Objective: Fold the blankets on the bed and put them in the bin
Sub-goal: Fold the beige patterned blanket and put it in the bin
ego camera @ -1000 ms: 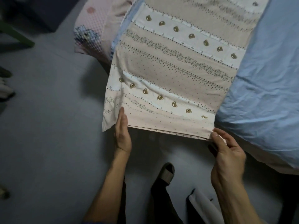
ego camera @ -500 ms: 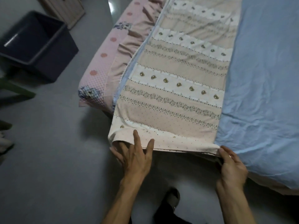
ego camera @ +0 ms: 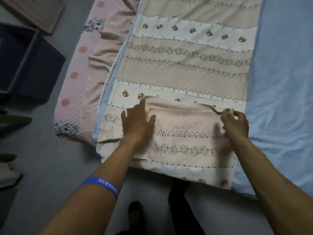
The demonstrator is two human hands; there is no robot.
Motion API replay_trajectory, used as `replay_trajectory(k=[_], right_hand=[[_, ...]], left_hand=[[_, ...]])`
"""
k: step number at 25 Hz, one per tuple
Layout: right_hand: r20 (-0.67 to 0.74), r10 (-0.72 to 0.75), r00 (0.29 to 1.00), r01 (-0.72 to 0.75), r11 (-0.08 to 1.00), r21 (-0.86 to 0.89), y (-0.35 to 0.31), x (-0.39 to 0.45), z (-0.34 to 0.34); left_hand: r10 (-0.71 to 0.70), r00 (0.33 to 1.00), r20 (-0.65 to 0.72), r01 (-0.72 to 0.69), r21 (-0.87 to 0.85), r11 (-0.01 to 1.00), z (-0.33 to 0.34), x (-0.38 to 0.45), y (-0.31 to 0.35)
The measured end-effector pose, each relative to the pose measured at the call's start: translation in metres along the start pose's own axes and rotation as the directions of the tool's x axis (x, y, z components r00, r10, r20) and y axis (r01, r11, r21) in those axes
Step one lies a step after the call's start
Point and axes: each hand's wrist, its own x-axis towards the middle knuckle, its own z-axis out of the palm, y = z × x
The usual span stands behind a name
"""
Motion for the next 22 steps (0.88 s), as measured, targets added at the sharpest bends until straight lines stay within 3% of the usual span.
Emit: replay_trajectory(k=[3, 6, 11, 14, 17, 21, 22], right_hand=[[0.120, -0.218, 0.968, 0.243, 0.936, -0.255, 0.016, 0.001, 0.013], [0.159, -0.283, 0.946, 0.325, 0.845, -0.426, 0.027, 0.000, 0.028], [0.217, -0.331, 0.918, 0.389, 0.654, -0.648, 0.019, 0.008, 0.038], [0.184, -0.331, 0.926, 0.356, 0.595, -0.720, 0.008, 0.003, 0.047], [0.260, -0.322, 0.910, 0.401, 0.526, -0.750, 0.006, -0.004, 0.054], [0.286, -0.352, 0.891, 0.430, 0.458, -0.778, -0.005, 0.003, 0.061], [0.278, -0.369, 0.887, 0.433, 0.452, -0.780, -0.007, 0.004, 0.064]], left_hand=[[-0.103, 0.983, 0.152, 0.089, 0.093, 0.992, 0.030, -0.039, -0.055], [0.006, 0.957, 0.291, -0.074, 0.221, 0.972, 0.060, -0.071, -0.094], [0.195, 0.971, 0.141, -0.227, 0.268, 0.936, 0.075, -0.052, -0.122], [0.229, 0.955, 0.189, -0.275, 0.272, 0.922, 0.072, -0.048, -0.122], [0.209, 0.960, 0.189, -0.251, 0.241, 0.937, 0.070, -0.055, -0.119], [0.337, 0.942, -0.009, -0.332, 0.149, 0.931, 0.075, -0.038, -0.132], [0.327, 0.943, -0.065, -0.327, 0.008, 0.945, 0.071, -0.036, -0.138]])
